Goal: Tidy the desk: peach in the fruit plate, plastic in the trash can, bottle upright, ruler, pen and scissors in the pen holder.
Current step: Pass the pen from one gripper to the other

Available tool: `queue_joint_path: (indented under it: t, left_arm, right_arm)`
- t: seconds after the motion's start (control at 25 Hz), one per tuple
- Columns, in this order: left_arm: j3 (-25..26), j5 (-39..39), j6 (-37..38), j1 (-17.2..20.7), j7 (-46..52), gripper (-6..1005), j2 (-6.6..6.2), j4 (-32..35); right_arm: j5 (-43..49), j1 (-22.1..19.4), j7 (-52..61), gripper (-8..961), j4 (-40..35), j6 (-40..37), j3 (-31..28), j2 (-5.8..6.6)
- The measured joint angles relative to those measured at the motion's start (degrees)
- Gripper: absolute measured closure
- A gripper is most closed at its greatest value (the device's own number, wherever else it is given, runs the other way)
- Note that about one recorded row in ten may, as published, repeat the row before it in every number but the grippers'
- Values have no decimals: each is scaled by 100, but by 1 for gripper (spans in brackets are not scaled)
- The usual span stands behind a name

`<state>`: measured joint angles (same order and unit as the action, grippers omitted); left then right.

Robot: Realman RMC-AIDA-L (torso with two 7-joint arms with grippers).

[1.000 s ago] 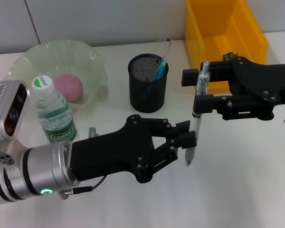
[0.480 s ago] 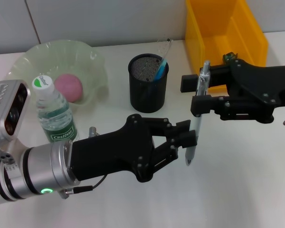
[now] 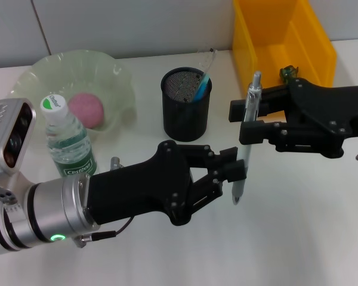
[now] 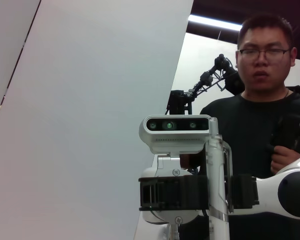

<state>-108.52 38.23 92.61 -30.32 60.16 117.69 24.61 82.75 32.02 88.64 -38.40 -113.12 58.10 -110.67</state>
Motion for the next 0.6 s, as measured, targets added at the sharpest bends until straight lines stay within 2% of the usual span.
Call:
queue_joint_path:
  t: [0.4, 0.6]
  left_arm:
    - [44, 0, 2, 5, 13, 818, 9, -1]
    - [55, 0, 1, 8, 20, 817, 9, -1]
  right_arm:
    - [63, 13, 0, 638, -4, 1, 0, -8]
    - [71, 15, -29, 714, -9, 2, 0, -7]
